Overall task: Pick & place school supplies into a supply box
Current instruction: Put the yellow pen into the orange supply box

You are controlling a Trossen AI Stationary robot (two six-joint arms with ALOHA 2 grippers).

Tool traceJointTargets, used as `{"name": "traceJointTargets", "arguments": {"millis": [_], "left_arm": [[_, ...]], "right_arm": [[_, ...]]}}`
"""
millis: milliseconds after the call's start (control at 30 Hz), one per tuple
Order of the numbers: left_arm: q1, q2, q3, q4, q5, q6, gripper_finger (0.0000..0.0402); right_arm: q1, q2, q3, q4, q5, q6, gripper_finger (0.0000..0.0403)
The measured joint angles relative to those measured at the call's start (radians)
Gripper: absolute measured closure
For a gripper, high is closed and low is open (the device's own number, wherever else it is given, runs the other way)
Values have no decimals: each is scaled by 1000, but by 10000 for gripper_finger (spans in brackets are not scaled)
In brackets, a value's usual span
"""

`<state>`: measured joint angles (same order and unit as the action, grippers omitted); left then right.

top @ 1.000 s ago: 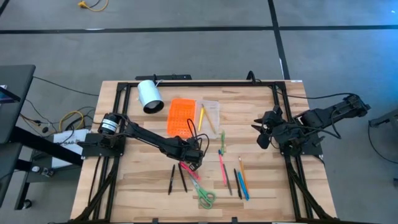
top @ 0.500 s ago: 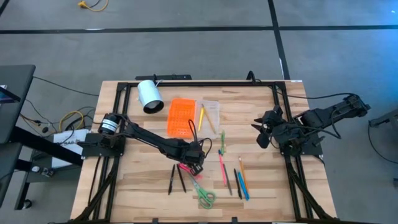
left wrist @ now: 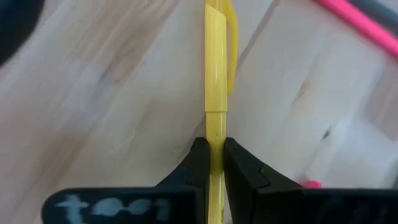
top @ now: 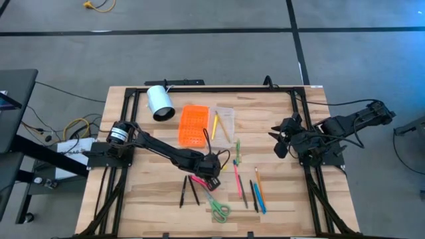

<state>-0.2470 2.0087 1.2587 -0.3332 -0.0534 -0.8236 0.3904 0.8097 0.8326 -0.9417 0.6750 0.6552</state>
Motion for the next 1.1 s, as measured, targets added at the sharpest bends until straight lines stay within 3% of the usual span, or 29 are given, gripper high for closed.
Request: {"name": "traceJointTargets", "arguments": {"millis": [600,1100], "left_arm": [[0,0,1,88,0,-25,391],[42,-91,2,127,-49,1,391]], "right_arm": [[0,0,0,0,-3,1,292],[0,0,0,0,-1,0,292]]}}
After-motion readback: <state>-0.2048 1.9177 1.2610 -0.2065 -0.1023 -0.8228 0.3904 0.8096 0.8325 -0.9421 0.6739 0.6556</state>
